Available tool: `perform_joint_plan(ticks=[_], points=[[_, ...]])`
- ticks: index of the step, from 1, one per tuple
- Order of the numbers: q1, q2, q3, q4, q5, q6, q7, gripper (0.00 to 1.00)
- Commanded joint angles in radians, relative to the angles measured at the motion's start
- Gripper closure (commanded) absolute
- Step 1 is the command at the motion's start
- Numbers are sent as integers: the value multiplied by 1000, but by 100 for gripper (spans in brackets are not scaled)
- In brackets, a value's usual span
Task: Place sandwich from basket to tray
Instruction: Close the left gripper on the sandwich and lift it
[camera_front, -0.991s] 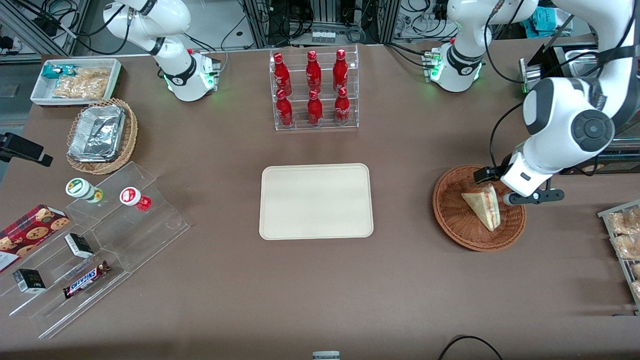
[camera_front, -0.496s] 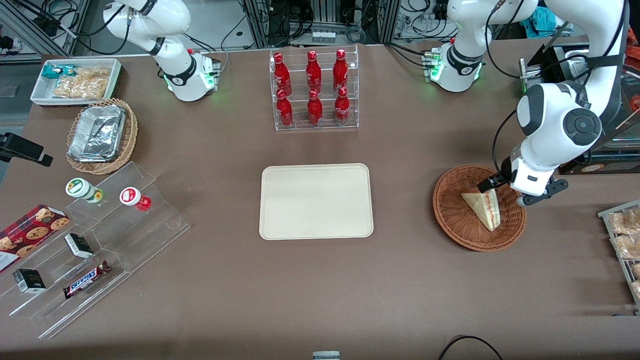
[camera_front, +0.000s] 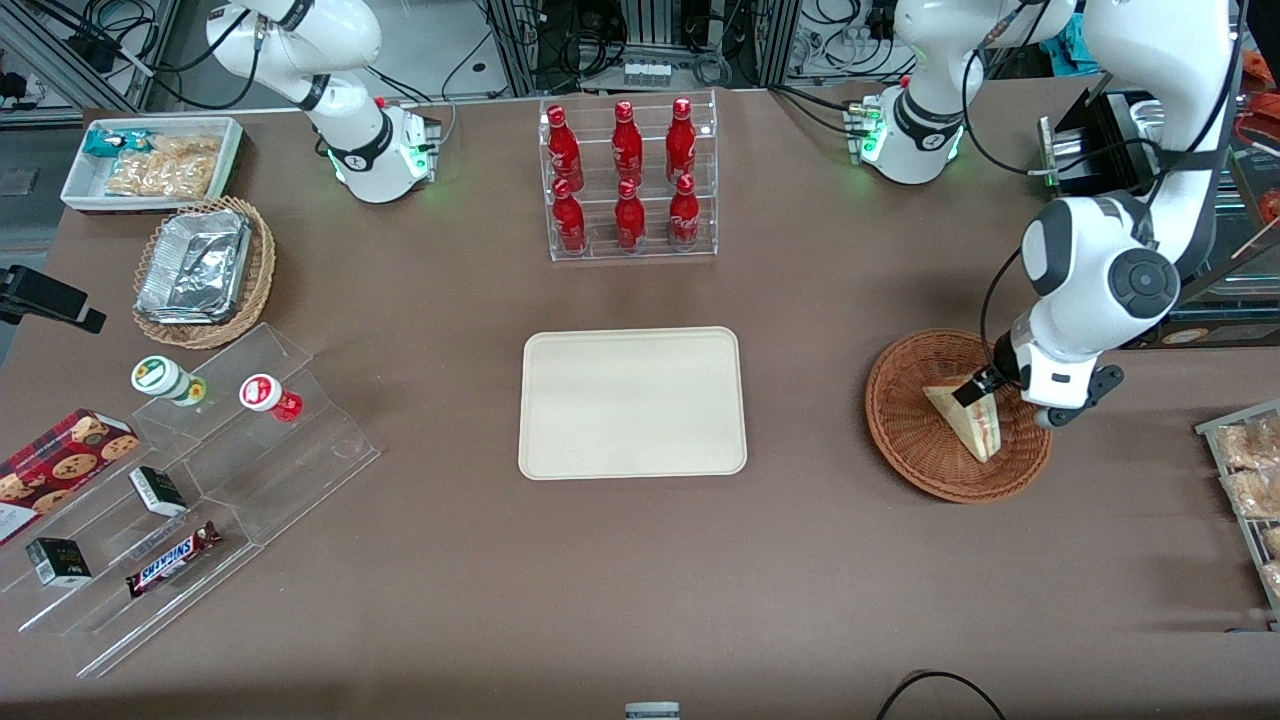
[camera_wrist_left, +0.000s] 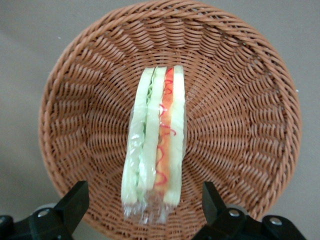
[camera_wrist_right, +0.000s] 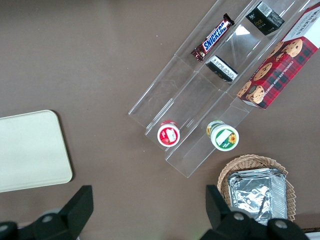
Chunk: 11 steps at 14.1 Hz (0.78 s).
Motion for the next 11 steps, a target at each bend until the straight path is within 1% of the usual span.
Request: perform_joint_plan(ticks=[1, 2, 3, 4, 5, 6, 8, 10, 11], points=[[6, 52, -5, 0, -6, 49, -19, 1], [6, 64, -5, 0, -6, 60, -23, 17], [6, 70, -5, 0, -6, 60, -23, 48], [6, 70, -5, 0, -6, 55, -22, 68], [5, 66, -5, 2, -5, 48, -19, 86], [5, 62, -5, 5, -5, 46, -8, 91], [-2, 37, -6, 23, -3, 11, -8, 95], [-18, 1, -26, 81, 0, -114, 1, 97], [-28, -10, -42, 112, 0, -182, 33, 97]])
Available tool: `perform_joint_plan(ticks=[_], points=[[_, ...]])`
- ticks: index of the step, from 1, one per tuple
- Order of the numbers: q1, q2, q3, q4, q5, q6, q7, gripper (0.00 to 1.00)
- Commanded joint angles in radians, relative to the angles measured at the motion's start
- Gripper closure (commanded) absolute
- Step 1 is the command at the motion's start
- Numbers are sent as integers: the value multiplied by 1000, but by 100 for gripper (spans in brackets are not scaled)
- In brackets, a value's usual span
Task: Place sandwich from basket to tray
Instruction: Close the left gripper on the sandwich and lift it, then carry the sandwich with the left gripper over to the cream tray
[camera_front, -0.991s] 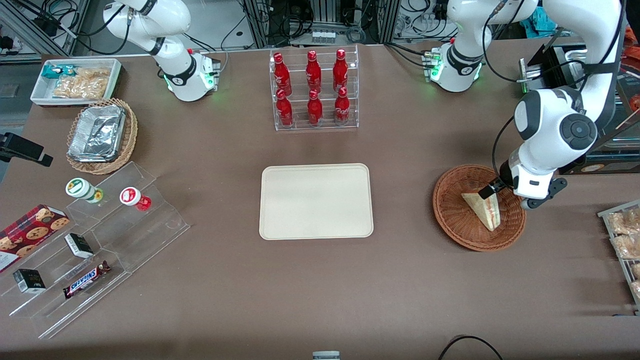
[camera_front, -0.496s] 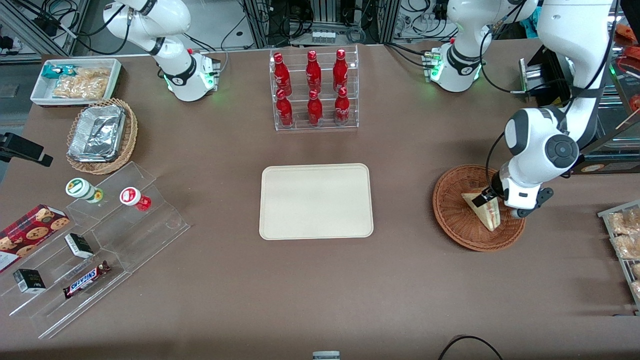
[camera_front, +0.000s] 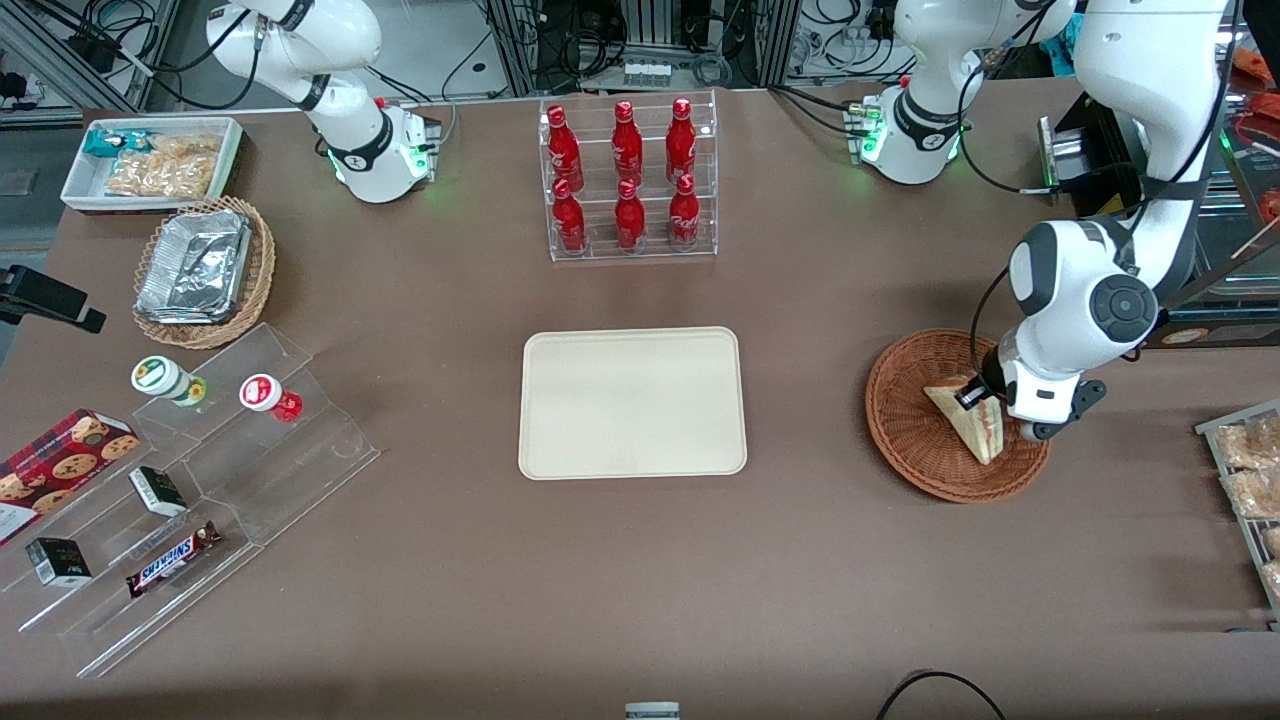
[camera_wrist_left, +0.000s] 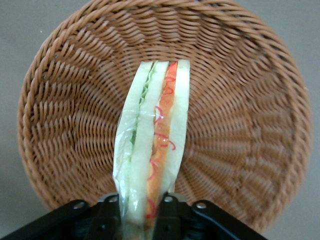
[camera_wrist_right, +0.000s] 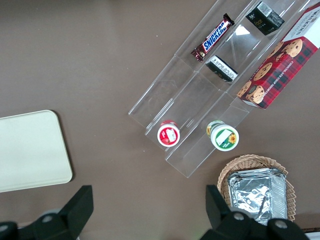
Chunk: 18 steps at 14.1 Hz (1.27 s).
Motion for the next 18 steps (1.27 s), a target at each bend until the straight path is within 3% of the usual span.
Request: perform_joint_plan(ticks=[1, 4, 6, 14, 18], points=[[-27, -53, -44, 83, 6, -179, 93, 96], [-46, -16, -144, 177, 12, -230, 297, 93], [-116, 13, -179, 217, 38, -242, 307, 93], [-443, 306, -176, 569, 47, -270, -93, 97], [-550, 459, -176, 750, 113, -277, -297, 97]])
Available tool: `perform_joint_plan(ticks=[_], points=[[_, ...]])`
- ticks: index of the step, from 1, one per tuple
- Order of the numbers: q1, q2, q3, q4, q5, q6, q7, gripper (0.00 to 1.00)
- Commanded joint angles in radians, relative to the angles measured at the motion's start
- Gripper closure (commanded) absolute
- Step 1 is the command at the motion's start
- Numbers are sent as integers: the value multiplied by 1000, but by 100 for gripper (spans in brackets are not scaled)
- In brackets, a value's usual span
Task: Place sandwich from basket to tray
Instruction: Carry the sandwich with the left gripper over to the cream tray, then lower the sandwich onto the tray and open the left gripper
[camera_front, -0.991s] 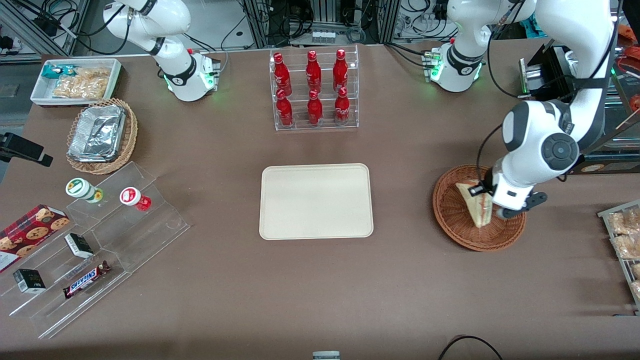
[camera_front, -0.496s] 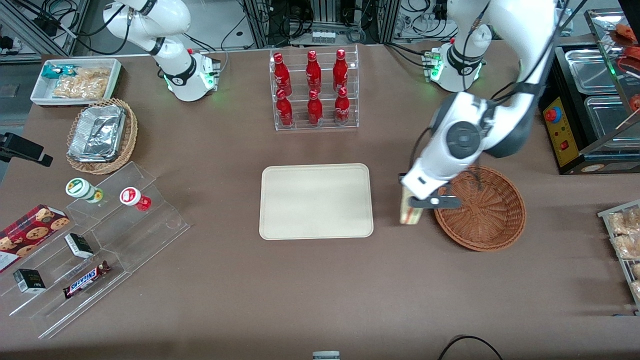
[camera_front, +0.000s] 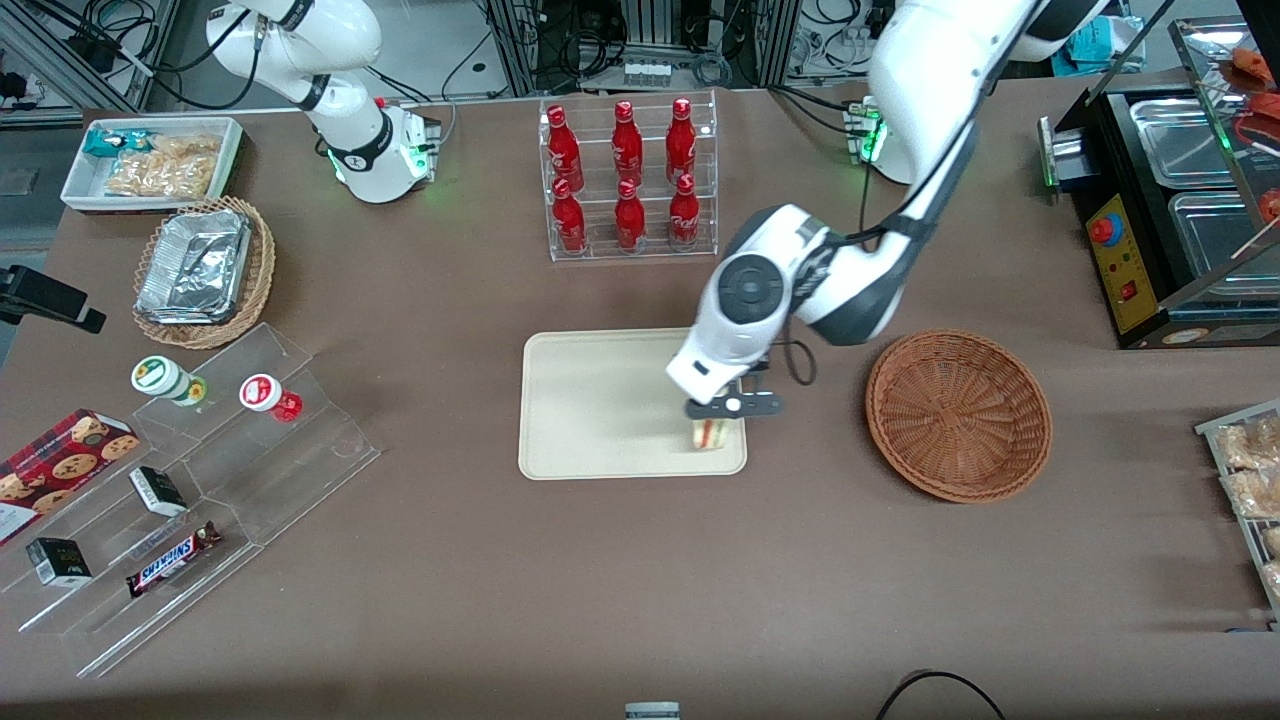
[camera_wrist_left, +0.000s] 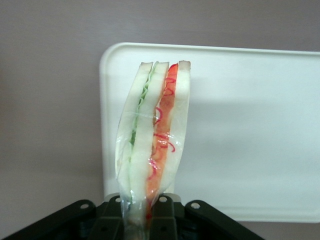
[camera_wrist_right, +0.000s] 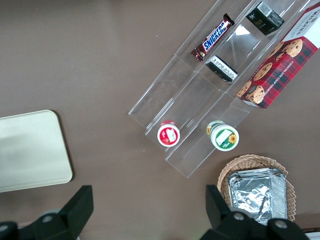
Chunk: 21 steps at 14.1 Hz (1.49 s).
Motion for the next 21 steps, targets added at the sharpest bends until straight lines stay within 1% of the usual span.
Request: perform_joint_plan(ticks=[1, 3, 6, 9, 13, 14, 15, 17, 20, 21], points=[[-72, 132, 11, 182, 54, -46, -133, 97], [-111, 188, 11, 250, 66, -61, -193, 97], [-149, 257, 11, 323, 68, -63, -213, 97], [-171, 268, 6, 331, 65, -72, -215, 97], [-175, 285, 6, 324, 66, -62, -209, 92], [-175, 286, 8, 324, 68, -60, -207, 87], [-175, 288, 6, 324, 68, -58, -212, 78], [-177, 286, 6, 322, 63, -58, -250, 0], [-177, 268, 8, 325, 68, -68, -287, 0], [-178, 233, 9, 321, 71, -75, -293, 0]])
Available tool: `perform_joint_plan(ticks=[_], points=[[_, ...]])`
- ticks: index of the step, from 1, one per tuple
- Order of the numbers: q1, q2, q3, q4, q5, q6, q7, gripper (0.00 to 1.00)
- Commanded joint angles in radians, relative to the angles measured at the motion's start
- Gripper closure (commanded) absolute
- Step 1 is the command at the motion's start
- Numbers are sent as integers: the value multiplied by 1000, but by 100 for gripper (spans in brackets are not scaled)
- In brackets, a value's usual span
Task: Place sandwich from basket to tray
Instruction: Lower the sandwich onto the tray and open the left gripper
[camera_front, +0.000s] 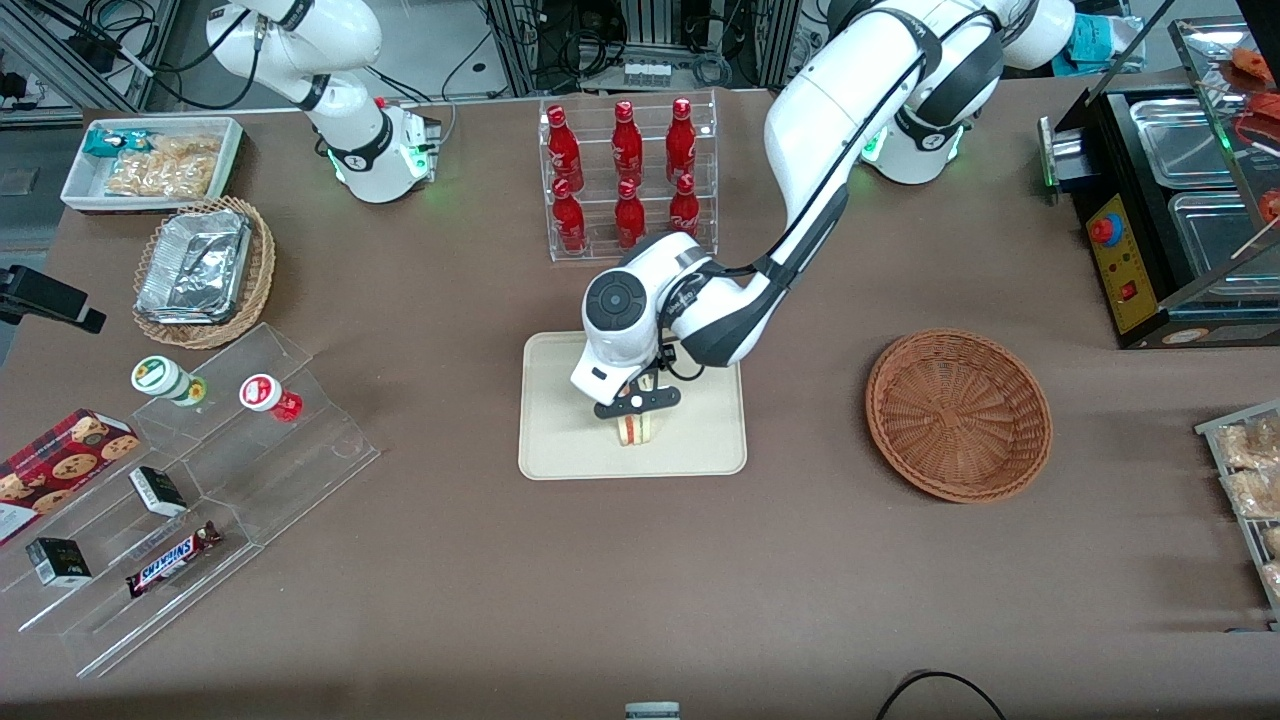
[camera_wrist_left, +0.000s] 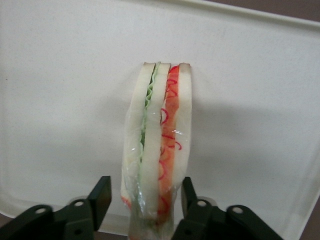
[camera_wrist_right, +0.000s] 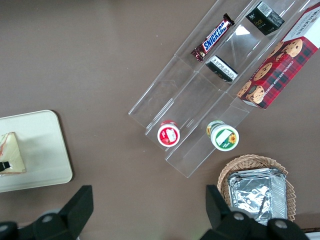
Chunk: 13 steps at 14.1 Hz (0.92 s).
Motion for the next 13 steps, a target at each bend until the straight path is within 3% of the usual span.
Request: perform_joint_plan(ticks=[1, 7, 11, 13], points=[[-8, -78, 13, 6, 21, -68, -36, 0], [80, -322, 17, -126, 11, -266, -15, 0], [187, -394, 14, -223, 7, -279, 9, 0], [233, -456, 14, -296, -2, -279, 113, 0]])
